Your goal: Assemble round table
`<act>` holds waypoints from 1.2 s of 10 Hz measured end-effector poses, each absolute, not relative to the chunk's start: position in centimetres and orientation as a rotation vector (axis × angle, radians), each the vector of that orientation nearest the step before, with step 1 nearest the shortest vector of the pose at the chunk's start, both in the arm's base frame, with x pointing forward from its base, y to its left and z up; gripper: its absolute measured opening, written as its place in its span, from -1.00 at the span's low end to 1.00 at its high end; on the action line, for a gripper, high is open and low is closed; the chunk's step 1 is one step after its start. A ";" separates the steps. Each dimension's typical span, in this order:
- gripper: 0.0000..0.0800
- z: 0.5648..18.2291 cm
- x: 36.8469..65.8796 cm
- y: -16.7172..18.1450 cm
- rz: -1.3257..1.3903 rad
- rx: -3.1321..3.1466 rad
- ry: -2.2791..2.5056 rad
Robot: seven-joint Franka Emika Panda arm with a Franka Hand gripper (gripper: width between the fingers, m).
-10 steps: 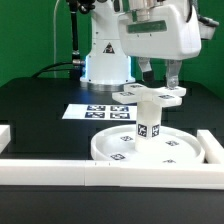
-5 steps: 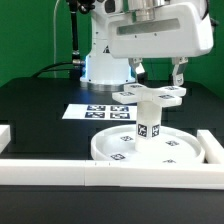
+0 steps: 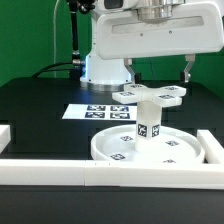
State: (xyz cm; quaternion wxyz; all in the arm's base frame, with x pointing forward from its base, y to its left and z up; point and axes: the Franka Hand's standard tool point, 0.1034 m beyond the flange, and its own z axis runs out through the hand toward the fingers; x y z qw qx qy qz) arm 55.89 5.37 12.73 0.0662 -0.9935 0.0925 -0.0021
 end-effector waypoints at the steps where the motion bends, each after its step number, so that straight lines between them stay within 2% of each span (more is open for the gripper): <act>1: 0.62 12.7 55.9 5.3 -0.013 -3.004 0.186; 4: 0.62 12.6 55.9 5.1 -0.037 -3.012 -0.151; 8: 0.62 12.7 56.2 4.7 -0.054 -2.906 -0.970; 12: 0.62 12.6 56.2 4.2 -0.056 -2.806 -1.268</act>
Offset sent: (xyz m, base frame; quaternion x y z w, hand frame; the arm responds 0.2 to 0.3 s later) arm 0.0000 0.0000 0.0000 0.0000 0.0000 -0.1296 0.9916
